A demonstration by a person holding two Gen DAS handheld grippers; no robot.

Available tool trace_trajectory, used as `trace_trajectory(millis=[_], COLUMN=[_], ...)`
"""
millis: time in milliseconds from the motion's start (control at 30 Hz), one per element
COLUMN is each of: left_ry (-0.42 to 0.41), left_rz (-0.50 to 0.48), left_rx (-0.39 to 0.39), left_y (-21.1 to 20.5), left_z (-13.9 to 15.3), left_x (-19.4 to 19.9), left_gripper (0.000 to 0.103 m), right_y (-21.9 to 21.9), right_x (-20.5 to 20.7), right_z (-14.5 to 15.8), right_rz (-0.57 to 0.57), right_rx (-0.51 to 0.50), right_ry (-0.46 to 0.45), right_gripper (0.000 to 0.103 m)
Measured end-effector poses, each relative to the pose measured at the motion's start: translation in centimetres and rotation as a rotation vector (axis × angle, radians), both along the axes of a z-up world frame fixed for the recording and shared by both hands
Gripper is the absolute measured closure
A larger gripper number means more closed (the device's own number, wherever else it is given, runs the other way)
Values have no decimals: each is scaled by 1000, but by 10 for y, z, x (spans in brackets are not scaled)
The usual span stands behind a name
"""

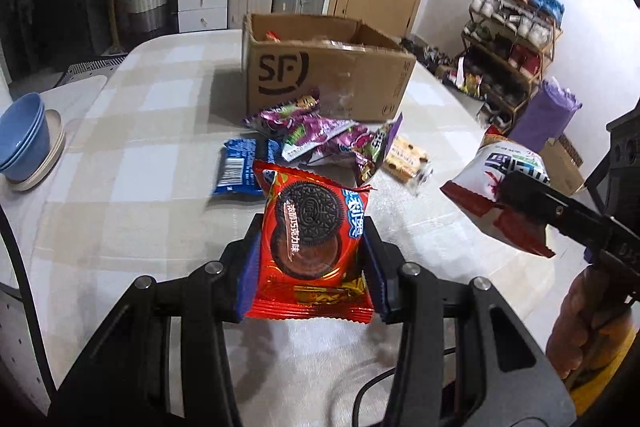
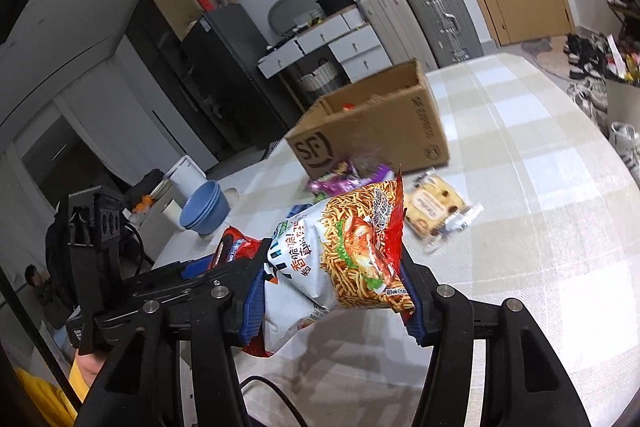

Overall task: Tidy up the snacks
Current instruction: 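Lift the noodle bag and Oreo pack and carry them over the box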

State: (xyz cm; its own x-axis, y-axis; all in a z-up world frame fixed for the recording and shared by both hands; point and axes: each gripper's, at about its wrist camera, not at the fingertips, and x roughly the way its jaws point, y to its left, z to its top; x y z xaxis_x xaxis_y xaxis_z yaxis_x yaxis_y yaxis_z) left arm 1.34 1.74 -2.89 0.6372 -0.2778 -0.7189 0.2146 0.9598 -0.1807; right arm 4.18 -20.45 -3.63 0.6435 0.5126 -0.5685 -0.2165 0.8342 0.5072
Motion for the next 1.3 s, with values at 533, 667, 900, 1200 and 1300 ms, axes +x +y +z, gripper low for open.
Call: trace_trajectory(millis=[533, 667, 900, 1200, 1300], left_ry=[-32, -31, -6, -6, -19], left_rz=[64, 55, 53, 46, 48], left_rx=[-77, -76, -74, -71, -70], left_y=[30, 26, 23, 24, 26], left_z=[24, 21, 11, 7, 13], left_x=[-36, -36, -30, -16, -5], left_gripper=[61, 61, 61, 61, 61], right_y=[22, 22, 22, 15, 8], right_x=[-13, -13, -12, -1, 7], right_z=[14, 14, 11, 16, 28], right_rz=[67, 68, 74, 63, 52], right_rx=[-9, -7, -6, -40, -46], right_ry=[-54, -49, -42, -39, -52], right_gripper=[47, 47, 46, 46, 46])
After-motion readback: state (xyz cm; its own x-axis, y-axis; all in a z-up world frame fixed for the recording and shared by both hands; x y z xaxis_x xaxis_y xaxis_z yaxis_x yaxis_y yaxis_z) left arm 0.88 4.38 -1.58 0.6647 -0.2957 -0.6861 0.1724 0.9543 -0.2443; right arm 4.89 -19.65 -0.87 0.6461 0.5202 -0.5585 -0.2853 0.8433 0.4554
